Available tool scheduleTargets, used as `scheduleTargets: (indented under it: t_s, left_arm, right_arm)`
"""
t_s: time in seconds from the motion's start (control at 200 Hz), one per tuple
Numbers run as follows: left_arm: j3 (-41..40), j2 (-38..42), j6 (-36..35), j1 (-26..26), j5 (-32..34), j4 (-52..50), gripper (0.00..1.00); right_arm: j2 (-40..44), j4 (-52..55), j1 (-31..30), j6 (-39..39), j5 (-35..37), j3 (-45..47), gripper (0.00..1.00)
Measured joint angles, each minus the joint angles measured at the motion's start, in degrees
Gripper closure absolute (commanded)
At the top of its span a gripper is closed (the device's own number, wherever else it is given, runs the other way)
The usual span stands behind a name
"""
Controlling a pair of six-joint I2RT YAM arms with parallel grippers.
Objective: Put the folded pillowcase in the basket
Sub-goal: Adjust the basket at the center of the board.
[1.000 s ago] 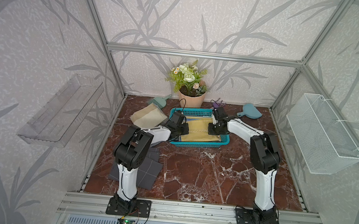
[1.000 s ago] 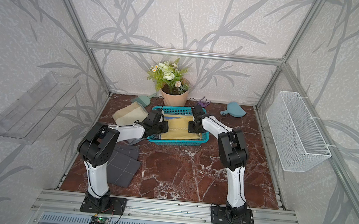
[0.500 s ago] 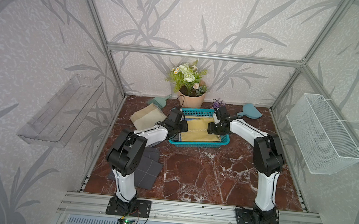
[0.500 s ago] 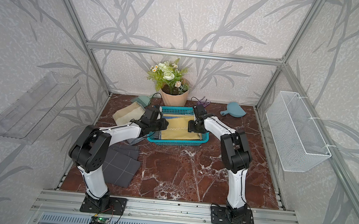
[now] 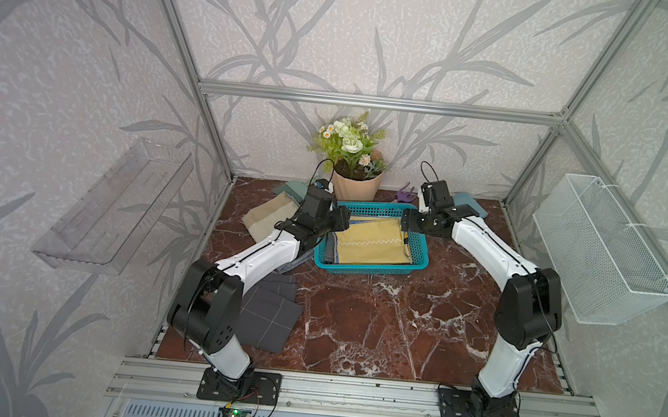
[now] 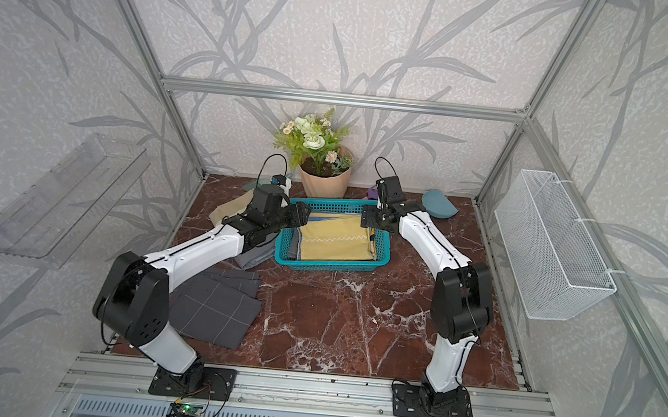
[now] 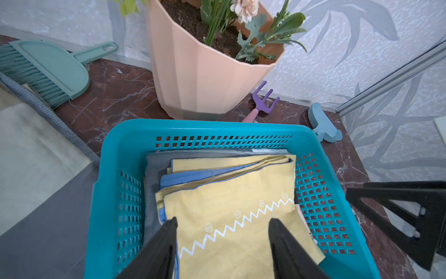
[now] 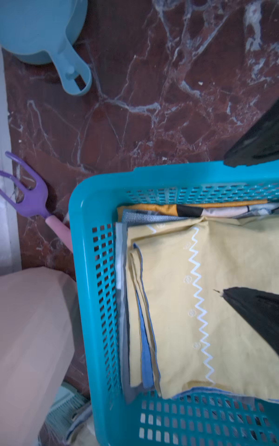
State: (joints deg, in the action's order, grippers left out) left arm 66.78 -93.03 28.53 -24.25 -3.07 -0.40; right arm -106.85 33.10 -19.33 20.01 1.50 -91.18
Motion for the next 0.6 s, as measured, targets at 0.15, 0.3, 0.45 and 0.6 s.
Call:
scheduleTargets:
  t_s: [0.15, 0.3, 0.45, 0.6]
  left_arm:
    - [-2.6, 0.0, -0.3, 0.0, 0.4, -0.5, 0.36]
    - [-4.0, 0.0, -0.5, 0.0, 1.0, -1.8, 0.36]
    - [-4.0, 0.0, -0.5, 0.1, 1.2, -1.8, 0.36]
    - [-4.0, 0.0, -0.6, 0.1, 1.4, -1.8, 0.35]
  right_arm:
    - [-4.5, 2.4, 3.6, -1.0, -0.1, -3.1, 0.27]
    - [-9.2, 4.9, 4.9, -2.6, -0.3, -7.3, 0.29]
    - [-11.5, 6.8, 4.5, -3.6, -0.6, -9.3, 0.49]
    - [-12.6, 7.5, 4.5, -3.7, -1.1, -9.4, 0.69]
